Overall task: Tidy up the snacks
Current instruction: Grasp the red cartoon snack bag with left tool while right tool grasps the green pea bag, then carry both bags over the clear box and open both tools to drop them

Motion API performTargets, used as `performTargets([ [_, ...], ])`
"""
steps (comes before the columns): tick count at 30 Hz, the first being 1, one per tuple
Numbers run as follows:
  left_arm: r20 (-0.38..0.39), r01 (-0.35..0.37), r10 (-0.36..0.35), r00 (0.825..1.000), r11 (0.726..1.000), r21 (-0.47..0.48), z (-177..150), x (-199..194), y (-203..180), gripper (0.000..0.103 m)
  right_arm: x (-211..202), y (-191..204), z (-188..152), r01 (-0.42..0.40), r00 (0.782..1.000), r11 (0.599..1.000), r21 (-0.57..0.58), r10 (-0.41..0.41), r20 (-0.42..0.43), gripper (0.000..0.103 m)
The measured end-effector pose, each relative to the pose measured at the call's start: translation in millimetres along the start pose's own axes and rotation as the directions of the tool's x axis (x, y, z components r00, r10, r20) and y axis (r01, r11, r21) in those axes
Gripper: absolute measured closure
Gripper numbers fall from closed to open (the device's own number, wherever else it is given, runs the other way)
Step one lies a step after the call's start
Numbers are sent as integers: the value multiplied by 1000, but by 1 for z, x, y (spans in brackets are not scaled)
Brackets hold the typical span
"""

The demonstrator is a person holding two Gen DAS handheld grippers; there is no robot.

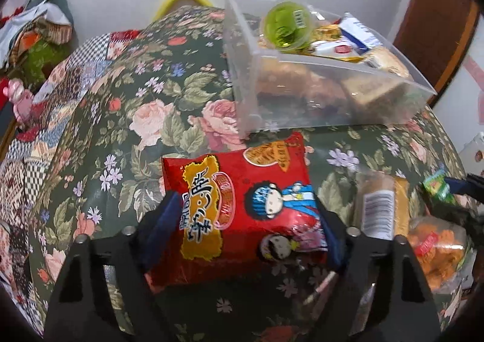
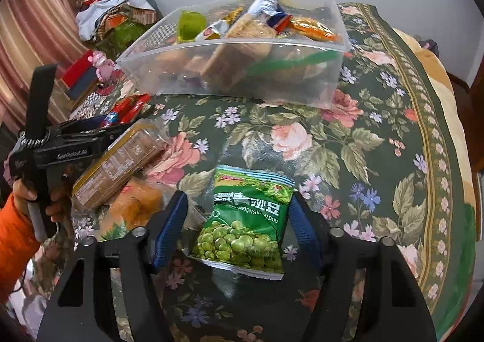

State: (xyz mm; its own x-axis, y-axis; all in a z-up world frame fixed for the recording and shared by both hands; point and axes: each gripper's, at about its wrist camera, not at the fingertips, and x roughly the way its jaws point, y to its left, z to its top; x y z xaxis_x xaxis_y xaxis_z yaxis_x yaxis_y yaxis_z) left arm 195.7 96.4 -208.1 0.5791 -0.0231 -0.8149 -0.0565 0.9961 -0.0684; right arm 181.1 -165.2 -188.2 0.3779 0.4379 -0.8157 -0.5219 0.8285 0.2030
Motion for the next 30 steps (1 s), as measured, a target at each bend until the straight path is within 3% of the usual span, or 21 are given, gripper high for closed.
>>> performTargets([
  [3, 10, 3, -4, 1000, 1000, 10, -3, -3, -2, 28, -1, -7, -3, 6, 1000, 1000, 10, -6, -2, 57],
  [15, 85, -1, 0, 996, 1000, 5, -7, -43, -12, 29, -19, -10, 0, 13, 998, 1000, 23, -14, 65, 60],
  [22, 177, 28, -27, 984, 1000, -1, 16, -80, -19, 28, -40, -8, 21, 28, 989, 1000, 9, -29, 142, 60],
  [30, 242, 76, -79, 967, 997, 21, 55, -95, -36, 28, -58, -8, 50, 48, 971, 999, -5, -45, 235, 60],
])
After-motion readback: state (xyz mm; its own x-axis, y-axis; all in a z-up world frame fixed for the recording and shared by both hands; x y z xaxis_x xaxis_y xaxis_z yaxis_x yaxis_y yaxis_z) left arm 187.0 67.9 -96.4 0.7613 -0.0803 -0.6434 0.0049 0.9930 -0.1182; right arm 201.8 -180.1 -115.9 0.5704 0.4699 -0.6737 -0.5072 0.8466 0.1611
